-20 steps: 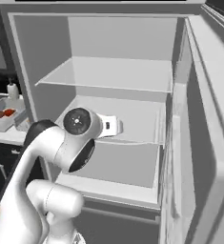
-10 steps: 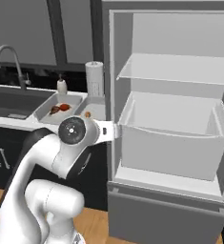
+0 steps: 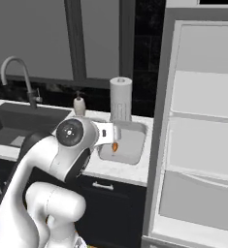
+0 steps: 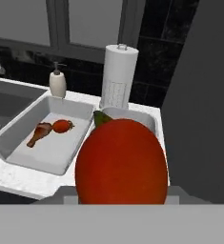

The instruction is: Place one tomato and one chicken drumstick in each tupperware on the nearby counter, to pack two identical lunches.

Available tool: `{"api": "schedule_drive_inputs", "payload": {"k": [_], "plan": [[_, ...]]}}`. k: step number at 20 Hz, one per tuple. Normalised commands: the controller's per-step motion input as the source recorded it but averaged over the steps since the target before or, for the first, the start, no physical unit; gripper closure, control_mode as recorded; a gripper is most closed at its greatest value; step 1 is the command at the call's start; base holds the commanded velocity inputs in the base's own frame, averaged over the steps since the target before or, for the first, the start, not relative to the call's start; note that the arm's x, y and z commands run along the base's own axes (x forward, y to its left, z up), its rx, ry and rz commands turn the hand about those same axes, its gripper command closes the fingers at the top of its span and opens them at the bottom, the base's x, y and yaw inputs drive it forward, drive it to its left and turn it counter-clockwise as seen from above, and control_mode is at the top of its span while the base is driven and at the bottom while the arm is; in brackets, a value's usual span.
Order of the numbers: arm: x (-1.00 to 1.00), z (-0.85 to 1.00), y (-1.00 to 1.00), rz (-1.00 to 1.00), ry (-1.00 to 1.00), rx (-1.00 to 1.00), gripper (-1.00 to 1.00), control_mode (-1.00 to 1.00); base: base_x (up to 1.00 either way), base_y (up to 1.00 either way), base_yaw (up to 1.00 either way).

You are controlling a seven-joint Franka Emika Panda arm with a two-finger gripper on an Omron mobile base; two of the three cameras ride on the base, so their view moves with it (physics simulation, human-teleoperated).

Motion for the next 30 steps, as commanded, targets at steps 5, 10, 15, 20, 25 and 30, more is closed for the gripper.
{"api": "schedule_drive_inputs", "payload": {"k": [5,10,15,20,25,30], "plan": [[0.13,-0.09,0.0,0.0,0.03,-0.01,1.0,-1.0,0.69,0.02,0.01],[1.0,-1.0,0.01,-0.05,0.28,-0.03,1.0,-1.0,0.0,0.0,0.0],[1.0,-0.95,-0.07,0.0,0.25,0.0,1.0,-1.0,0.0,0.0,0.0],[0.92,-0.59,-0.36,0.0,0.18,0.06,1.0,-1.0,0.0,0.0,0.0],[0.63,-0.51,-0.17,0.0,0.12,0.06,1.0,-1.0,0.0,0.0,0.0],[0.64,-0.84,-0.08,0.0,0.06,0.02,1.0,-1.0,0.0,0.0,0.0]]}}
